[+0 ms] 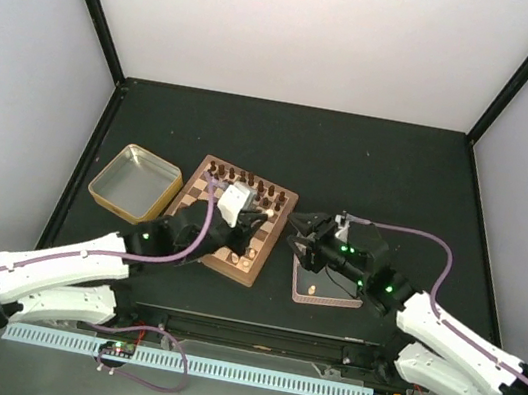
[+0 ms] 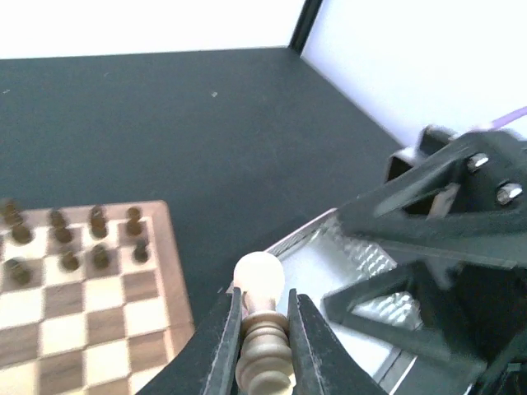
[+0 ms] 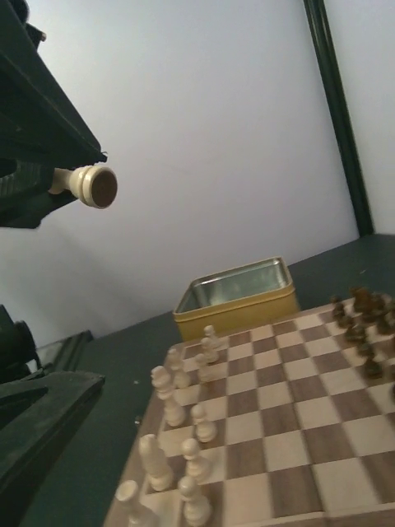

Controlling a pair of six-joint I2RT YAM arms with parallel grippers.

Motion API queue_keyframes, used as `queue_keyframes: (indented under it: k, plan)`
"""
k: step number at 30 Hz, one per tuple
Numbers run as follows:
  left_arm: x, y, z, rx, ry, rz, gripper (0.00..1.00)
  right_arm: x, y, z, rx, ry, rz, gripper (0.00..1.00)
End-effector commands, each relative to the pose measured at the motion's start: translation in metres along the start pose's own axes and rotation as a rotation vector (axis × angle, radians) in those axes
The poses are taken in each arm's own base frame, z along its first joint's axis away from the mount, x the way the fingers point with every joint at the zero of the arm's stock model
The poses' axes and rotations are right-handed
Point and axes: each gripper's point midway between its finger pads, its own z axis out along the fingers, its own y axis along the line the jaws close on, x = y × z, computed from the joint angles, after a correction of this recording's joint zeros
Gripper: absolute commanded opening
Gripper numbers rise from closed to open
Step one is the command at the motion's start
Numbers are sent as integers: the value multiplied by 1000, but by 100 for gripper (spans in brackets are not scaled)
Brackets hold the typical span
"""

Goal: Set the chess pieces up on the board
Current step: Place the chess piece on the chessboard.

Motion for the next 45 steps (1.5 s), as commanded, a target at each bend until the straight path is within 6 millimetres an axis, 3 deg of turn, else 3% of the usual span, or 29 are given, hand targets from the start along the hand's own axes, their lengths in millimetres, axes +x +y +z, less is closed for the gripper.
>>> queue_keyframes:
  k: [1,8,12,17,24,33,45]
  plan:
    - [4,39,-33,-180,150,61,7,-27,-4,-22,4,-169,-250,69]
    - [36,90,-67,-337,468,-38,7,-49,-9,-44,97,-304,-470,70]
    - [53,100,-70,-343,581,-105,7,-53,-13,-46,133,-318,-520,70]
    - [76,128,-73,-430,727,-145,7,-56,-21,-48,157,-325,-528,70]
    - [110,144,-57,-430,871,-195,7,-61,-27,-56,167,-360,-532,70]
    - [128,164,-42,-449,913,-229,7,-68,-25,-72,163,-416,-539,70]
    - [144,175,-30,-435,945,-260,10,-68,-27,-73,163,-421,-526,70]
